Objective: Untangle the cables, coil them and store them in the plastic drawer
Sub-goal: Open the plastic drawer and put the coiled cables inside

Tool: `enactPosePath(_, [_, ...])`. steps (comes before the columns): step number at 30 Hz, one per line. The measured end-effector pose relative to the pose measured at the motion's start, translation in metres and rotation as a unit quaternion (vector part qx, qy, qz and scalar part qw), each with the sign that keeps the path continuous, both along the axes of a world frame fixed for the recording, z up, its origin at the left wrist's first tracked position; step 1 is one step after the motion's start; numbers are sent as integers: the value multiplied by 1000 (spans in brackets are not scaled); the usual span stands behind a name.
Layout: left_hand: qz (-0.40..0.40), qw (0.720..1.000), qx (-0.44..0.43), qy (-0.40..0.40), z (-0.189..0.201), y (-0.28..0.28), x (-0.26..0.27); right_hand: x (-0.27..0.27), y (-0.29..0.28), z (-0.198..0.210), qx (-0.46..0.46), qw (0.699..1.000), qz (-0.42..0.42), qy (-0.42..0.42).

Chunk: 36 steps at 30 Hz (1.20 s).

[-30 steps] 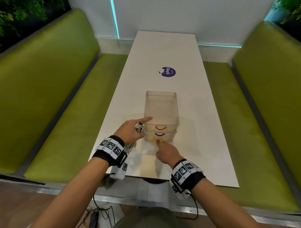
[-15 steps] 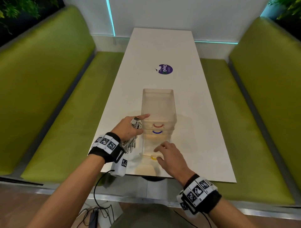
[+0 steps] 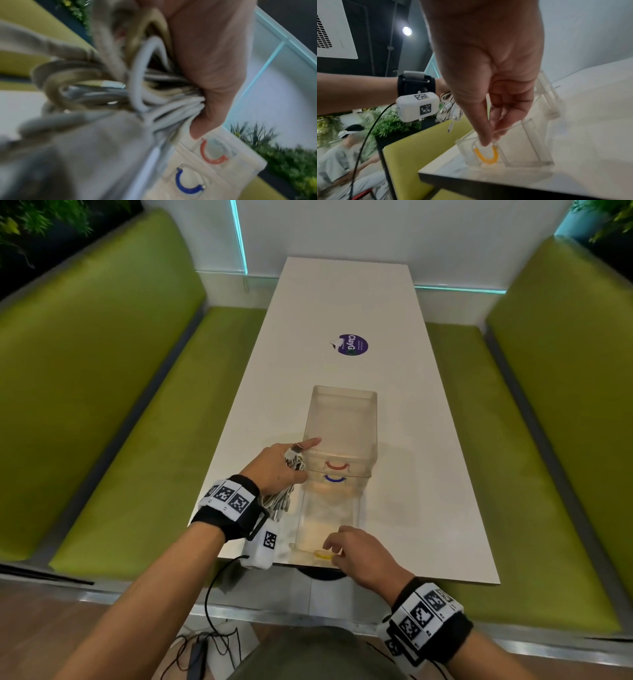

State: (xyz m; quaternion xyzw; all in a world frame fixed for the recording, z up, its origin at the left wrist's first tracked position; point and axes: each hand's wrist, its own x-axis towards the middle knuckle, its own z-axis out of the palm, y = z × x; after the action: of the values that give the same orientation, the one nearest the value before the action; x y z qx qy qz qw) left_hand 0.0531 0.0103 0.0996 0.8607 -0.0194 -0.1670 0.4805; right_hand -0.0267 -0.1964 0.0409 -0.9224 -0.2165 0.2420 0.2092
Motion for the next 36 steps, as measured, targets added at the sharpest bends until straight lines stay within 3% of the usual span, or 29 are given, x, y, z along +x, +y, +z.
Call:
enactPosePath(3, [21,995,-92,-20,1,4,-13,-1,-2,22,146,985,-91,23])
enactPosePath(5, [63,979,-189,-44,8,1,-29,-1,4,48,274,949,-153,37])
enactPosePath(7, [96,951,-286,-62,19,-14,-46,1,17,71,364,915,-157,80])
enactPosePath(9, [144,911,-380,-76,25,-36,-57,8,30,84,405,895,-132,132])
enactPosePath(11, [191,873,-443,-71,26,-52,-62,15,35,85,400,899,-130,124])
enactPosePath(13, [192,867,-453,-75,21,-58,-67,19,32,82,387,906,-122,115])
enactPosePath(17, [155,901,-391,-106,6,-62,-75,9,29,77,405,899,-128,104])
enactPosePath(21, [151,939,-297,-85,-14,-55,-66,1,29,80,368,907,-194,69])
enactPosePath(25, [170,960,-199,-99,1,-38,-51,21,17,67,110,964,-230,75])
enactPosePath(28, [99,980,-39,-167,3,-30,-29,37,20,57,-84,976,-187,66])
enactPosePath(32, [-25,986,98,-133,-2,-27,-8,48,37,40,-201,973,-110,41])
enactPosePath(36, [-8,980,150,-130,-2,-28,0,56,51,29,-254,965,-69,-8])
